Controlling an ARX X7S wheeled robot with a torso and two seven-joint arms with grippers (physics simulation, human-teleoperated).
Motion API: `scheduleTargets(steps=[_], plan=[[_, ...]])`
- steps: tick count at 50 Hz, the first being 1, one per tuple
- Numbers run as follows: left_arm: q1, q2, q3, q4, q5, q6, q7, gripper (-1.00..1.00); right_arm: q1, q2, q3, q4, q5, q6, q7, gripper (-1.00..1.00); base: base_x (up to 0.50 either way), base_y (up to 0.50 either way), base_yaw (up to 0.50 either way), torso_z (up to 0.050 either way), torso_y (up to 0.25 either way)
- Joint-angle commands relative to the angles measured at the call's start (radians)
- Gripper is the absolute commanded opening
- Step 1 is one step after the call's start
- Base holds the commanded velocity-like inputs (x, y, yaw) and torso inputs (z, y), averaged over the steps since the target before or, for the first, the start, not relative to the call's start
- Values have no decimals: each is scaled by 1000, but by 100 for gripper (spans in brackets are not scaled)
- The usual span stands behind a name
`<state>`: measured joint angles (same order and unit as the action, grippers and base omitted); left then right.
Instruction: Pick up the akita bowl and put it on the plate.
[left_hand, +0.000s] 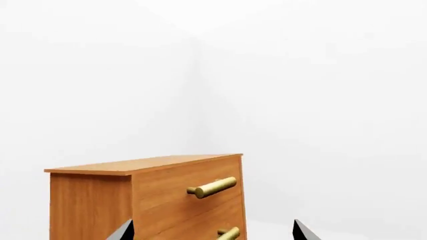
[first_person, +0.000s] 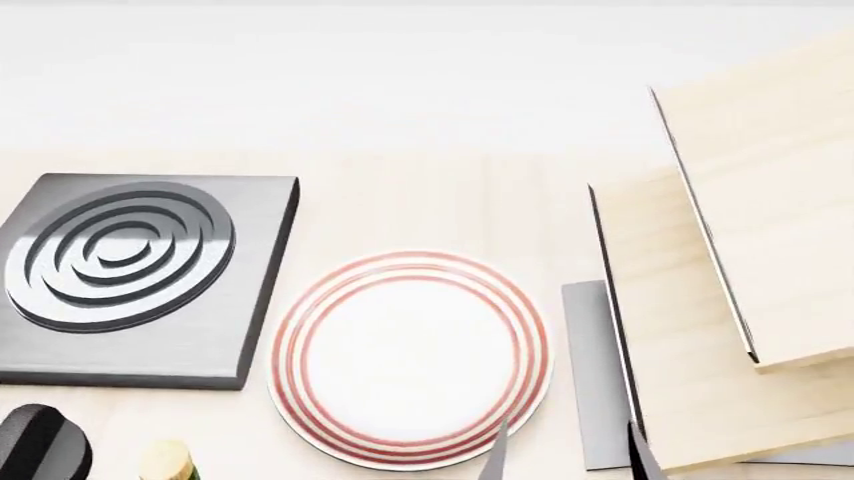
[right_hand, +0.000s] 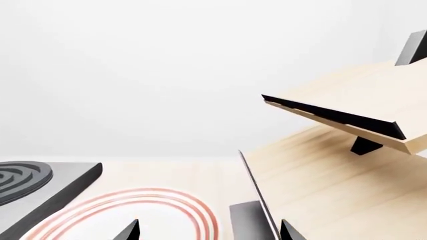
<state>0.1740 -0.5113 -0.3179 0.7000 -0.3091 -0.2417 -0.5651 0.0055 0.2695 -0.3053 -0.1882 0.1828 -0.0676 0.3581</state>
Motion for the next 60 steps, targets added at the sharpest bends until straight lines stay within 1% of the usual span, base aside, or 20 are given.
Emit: scheduleTargets(steps=[1,7,9,14,16,24,33,34,36,38,39,40,41,43,46,54,60], plan=[[-65,-53,-47,-14,-89,-139,-13,100,4,-1,-13,10,-4,0,2,100,0,0,0,0,0],[-82,-87,-58,-11,-104,-187,-11,100,6,0,-16,17,-5,-2,3,100,0,0,0,0,0],[-94,-112,-47,-17,-113,-230,-8,100,11,-3,-20,29,-7,-5,2,100,0,0,0,0,0],[-96,-140,-46,-25,-132,-271,6,100,17,-6,-25,44,-9,-9,2,100,0,0,0,0,0],[-102,-154,-51,-31,-165,-315,14,100,19,-7,-27,52,-9,-11,2,100,0,0,0,0,0],[-84,-184,-43,-11,-147,-346,10,100,29,-11,-33,79,-9,-17,2,100,0,0,0,0,0],[-56,-209,-84,23,-198,-396,32,100,34,-9,-36,80,-6,-10,5,100,0,0,0,0,0],[-53,-213,-104,31,-231,-414,43,100,35,-9,-36,83,-5,-11,5,100,0,0,0,0,0],[-47,-224,-107,36,-240,-427,52,100,37,-10,-38,87,-5,-12,4,100,0,0,0,0,0],[-49,-235,-122,33,-307,-462,87,100,38,-10,-39,88,-3,-12,4,100,0,0,0,0,0],[-49,-235,-122,33,-308,-463,87,100,38,-9,-39,88,-3,-12,4,100,0,0,0,0,0],[-61,-247,-131,26,-340,-507,80,100,38,-9,-42,85,-4,-10,4,100,0,0,0,0,0],[-62,-248,-131,27,-341,-509,79,100,39,-9,-42,87,-4,-10,4,100,0,0,0,0,0],[-75,-256,-141,13,-399,-557,87,100,42,-10,-43,91,-3,-10,4,100,0,0,0,0,0],[-76,-255,-164,5,-435,-575,96,100,43,-9,-45,93,-3,-9,5,100,0,0,0,0,0],[-69,-261,-163,-13,-453,-594,107,100,47,-10,-52,101,-6,-7,8,100,0,0,0,0,0],[-72,-269,-183,-22,-507,-632,117,100,50,-9,-55,112,-5,-9,9,100,0,0,0,0,0]])
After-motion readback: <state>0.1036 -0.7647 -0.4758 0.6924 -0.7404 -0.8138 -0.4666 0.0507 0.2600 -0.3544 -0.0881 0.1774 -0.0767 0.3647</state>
